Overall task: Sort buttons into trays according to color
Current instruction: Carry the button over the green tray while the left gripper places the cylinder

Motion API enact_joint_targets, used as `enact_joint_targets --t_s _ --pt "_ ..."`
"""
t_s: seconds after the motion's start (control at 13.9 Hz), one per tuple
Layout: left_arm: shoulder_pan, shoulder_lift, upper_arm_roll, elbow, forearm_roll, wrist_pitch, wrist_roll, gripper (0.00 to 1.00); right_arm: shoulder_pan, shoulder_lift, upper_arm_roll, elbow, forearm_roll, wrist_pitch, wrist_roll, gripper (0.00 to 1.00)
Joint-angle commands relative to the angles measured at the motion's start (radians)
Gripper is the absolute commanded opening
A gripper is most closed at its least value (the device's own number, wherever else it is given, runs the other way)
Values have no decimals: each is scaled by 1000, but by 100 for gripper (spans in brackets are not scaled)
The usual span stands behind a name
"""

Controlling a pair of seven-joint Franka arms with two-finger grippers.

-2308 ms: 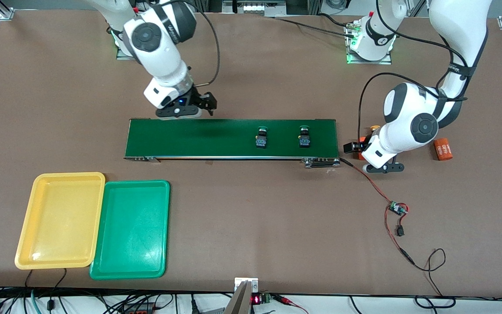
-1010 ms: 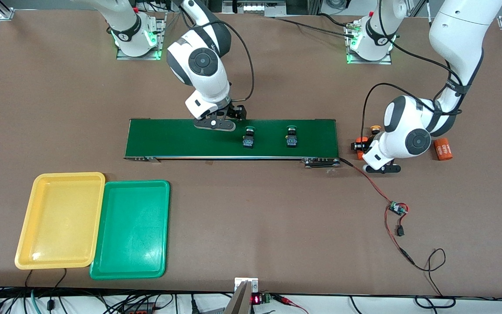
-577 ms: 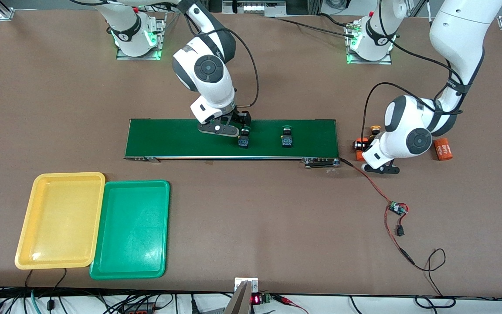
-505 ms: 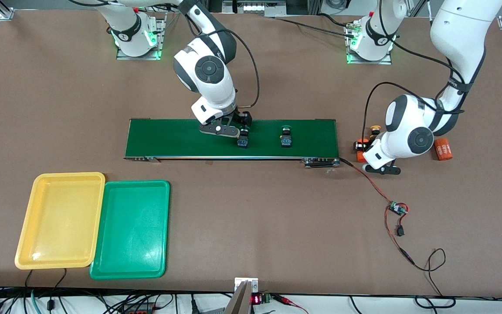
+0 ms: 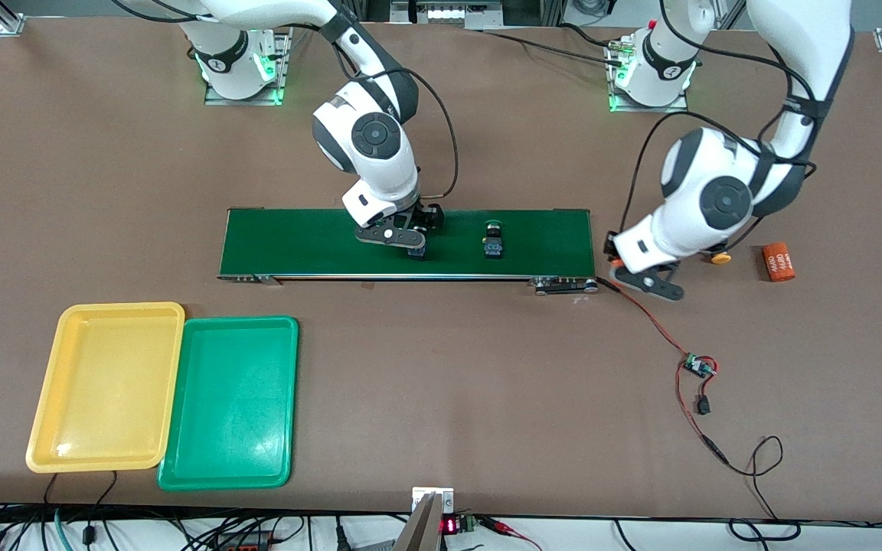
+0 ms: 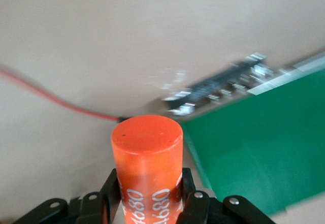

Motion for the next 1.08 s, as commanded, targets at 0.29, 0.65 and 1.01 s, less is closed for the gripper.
enact_joint_targets --t_s 0.29,0.65,1.01 --pt "-131 13 -3 5 144 -14 444 0 1 57 -9 22 -92 37 10 75" --pt "-205 23 -17 19 304 -11 702 0 -35 36 -11 37 -109 11 -17 5" --pt "-252 56 -17 15 332 -11 710 0 -159 8 -11 194 -107 -177 -245 6"
